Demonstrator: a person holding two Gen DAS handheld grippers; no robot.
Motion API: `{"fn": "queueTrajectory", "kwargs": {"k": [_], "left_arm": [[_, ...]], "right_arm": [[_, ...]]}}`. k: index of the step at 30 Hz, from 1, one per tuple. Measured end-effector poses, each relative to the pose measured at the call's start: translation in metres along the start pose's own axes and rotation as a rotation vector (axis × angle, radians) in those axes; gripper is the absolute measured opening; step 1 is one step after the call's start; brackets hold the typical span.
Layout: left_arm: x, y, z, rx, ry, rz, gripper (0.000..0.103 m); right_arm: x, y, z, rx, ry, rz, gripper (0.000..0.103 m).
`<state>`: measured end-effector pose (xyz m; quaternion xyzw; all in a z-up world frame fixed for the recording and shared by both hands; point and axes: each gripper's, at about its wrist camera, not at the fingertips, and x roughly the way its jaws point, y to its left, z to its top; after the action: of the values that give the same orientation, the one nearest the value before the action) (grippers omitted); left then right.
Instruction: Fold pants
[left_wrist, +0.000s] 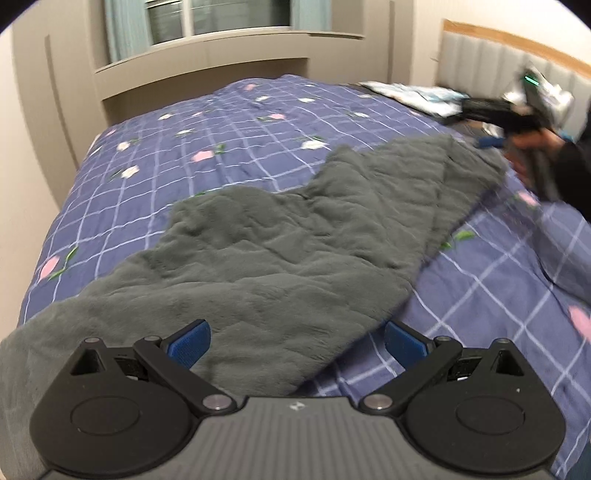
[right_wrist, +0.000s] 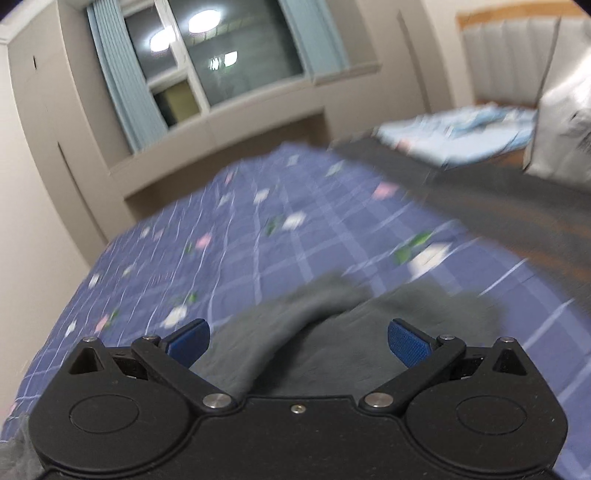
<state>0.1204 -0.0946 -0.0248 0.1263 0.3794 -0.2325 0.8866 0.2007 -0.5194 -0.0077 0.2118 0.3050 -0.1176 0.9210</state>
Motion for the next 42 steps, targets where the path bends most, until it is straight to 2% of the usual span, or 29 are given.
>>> {"fn": "queueTrajectory", "kwargs": {"k": [3, 5, 7, 8, 9, 10, 13, 16, 18, 21, 23, 26, 30, 32, 34, 38, 39, 40, 42], "left_arm": [[0.003, -0.006, -0.001, 0.045, 0.001, 0.004, 0.091], [0.005, -0.005, 0.001, 0.034, 0.004, 0.008, 0.091], [0.006, -0.001, 0.003, 0.010, 0.001, -0.004, 0.091], [0.006, 0.001, 0.004, -0.001, -0.002, -0.007, 0.091], [0.007, 0.003, 0.006, -0.012, -0.005, -0.005, 0.091], [0.007, 0.005, 0.007, -0.028, -0.006, -0.004, 0.092], [0.005, 0.015, 0.010, -0.088, -0.014, -0.017, 0.093], [0.003, 0.022, 0.012, -0.129, -0.017, -0.016, 0.093], [0.002, 0.025, 0.013, -0.138, -0.023, -0.008, 0.093], [0.000, 0.030, 0.012, -0.154, -0.027, 0.009, 0.093], [0.000, 0.034, 0.012, -0.168, -0.028, 0.021, 0.093], [0.000, 0.041, 0.012, -0.193, -0.019, 0.050, 0.093], [-0.001, 0.054, 0.010, -0.217, -0.009, 0.099, 0.094], [0.000, 0.061, 0.009, -0.233, 0.004, 0.127, 0.094], [0.001, 0.069, 0.007, -0.259, 0.015, 0.142, 0.094], [0.000, 0.081, 0.006, -0.307, 0.023, 0.157, 0.094], [-0.001, 0.083, 0.006, -0.314, 0.021, 0.159, 0.095], [-0.002, 0.084, 0.005, -0.319, 0.019, 0.161, 0.095], [-0.004, 0.088, 0.006, -0.331, 0.013, 0.164, 0.095]], "right_arm": [[0.025, 0.006, 0.007, 0.065, 0.040, -0.028, 0.079], [0.032, 0.008, 0.016, 0.104, 0.020, -0.041, 0.072], [0.041, 0.008, 0.026, 0.135, 0.022, -0.054, 0.047], [0.046, 0.007, 0.030, 0.145, 0.033, -0.071, 0.039], [0.049, 0.008, 0.034, 0.141, 0.042, -0.087, 0.019], [0.051, 0.008, 0.036, 0.126, 0.041, -0.092, 0.006], [0.040, 0.015, 0.044, 0.061, 0.000, -0.069, 0.005], [0.009, 0.026, 0.048, -0.033, -0.104, -0.036, 0.005], [-0.020, 0.029, 0.043, -0.080, -0.188, -0.029, 0.004], [-0.055, 0.019, 0.026, -0.099, -0.260, -0.065, 0.004], [-0.066, 0.004, 0.011, -0.076, -0.258, -0.108, 0.005], [-0.068, -0.029, -0.013, -0.006, -0.202, -0.172, 0.004], [-0.062, -0.054, -0.035, 0.069, -0.158, -0.184, 0.005], [-0.059, -0.060, -0.037, 0.104, -0.150, -0.164, 0.010], [-0.054, -0.066, -0.034, 0.164, -0.141, -0.142, 0.029], [-0.047, -0.076, -0.027, 0.233, -0.141, -0.127, 0.035], [-0.045, -0.077, -0.025, 0.243, -0.135, -0.130, 0.030], [-0.044, -0.076, -0.022, 0.238, -0.135, -0.142, 0.012], [-0.049, -0.068, -0.018, 0.192, -0.158, -0.168, 0.009]]}}
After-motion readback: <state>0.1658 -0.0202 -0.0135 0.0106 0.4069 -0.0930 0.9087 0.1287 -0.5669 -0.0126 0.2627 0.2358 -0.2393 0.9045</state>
